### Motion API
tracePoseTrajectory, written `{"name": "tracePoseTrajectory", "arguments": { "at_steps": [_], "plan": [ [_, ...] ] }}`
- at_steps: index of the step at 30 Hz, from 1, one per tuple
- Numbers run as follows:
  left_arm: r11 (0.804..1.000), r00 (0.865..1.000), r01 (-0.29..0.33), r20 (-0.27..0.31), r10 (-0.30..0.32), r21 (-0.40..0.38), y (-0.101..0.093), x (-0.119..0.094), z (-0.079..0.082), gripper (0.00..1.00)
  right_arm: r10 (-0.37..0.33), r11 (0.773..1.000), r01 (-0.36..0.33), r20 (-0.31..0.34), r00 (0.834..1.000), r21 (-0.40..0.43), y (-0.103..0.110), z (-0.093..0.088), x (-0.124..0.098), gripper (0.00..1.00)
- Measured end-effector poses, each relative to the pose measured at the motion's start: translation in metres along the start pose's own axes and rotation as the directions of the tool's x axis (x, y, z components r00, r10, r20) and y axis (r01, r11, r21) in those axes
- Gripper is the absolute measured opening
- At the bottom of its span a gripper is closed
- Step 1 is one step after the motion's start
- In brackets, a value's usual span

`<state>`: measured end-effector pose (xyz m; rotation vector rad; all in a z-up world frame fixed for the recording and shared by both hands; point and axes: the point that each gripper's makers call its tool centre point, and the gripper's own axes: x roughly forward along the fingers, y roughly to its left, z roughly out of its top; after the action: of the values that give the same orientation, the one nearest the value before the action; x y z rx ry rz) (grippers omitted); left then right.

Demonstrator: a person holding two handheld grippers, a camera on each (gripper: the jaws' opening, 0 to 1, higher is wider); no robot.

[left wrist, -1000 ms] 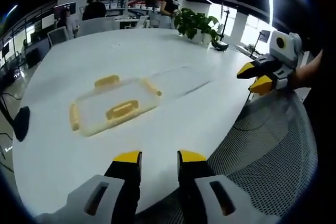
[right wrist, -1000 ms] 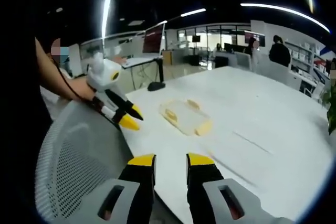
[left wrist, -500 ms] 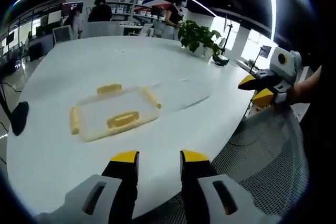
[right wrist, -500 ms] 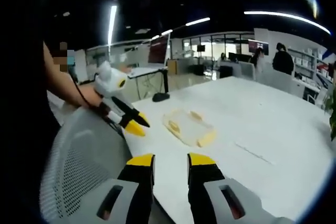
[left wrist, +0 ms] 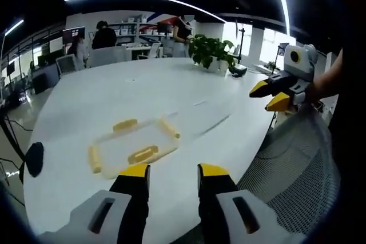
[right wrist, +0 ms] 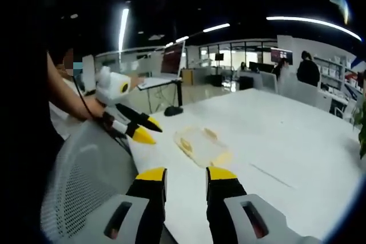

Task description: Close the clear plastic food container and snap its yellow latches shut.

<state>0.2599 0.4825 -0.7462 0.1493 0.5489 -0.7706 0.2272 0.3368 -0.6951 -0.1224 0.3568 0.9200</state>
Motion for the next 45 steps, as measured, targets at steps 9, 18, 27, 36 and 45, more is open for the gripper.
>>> {"name": "tracePoseTrajectory", "arguments": {
  "at_steps": [9,18,27,36,45],
  "plan": [
    [1.000,1.000,0.024,-0.019,-0.024,-0.015,0.007,0.001,-0.005,0.32,0.008,1.000,-0.008,0.016,1.000,-0.014,-0.010,0.011,0.014,0.27],
    [0.999,0.999,0.043,-0.027,-0.043,-0.009,0.025,0.003,-0.004,0.32,0.037,0.998,-0.037,0.000,0.999,-0.054,-0.010,0.019,0.028,0.31],
    [0.997,0.997,0.076,-0.029,-0.076,-0.013,0.037,0.004,-0.002,0.32,0.047,0.997,-0.049,-0.031,0.998,-0.066,-0.010,0.016,0.043,0.29],
    [0.994,0.993,0.107,-0.055,-0.107,-0.011,0.048,0.008,-0.006,0.32,0.034,0.997,-0.038,-0.053,0.998,-0.067,-0.018,0.016,0.056,0.30],
    [0.991,0.989,0.136,-0.066,-0.135,0.000,0.061,0.012,-0.005,0.32,0.003,0.998,-0.007,-0.066,0.998,-0.061,-0.027,0.015,0.067,0.30]
  ]
}}
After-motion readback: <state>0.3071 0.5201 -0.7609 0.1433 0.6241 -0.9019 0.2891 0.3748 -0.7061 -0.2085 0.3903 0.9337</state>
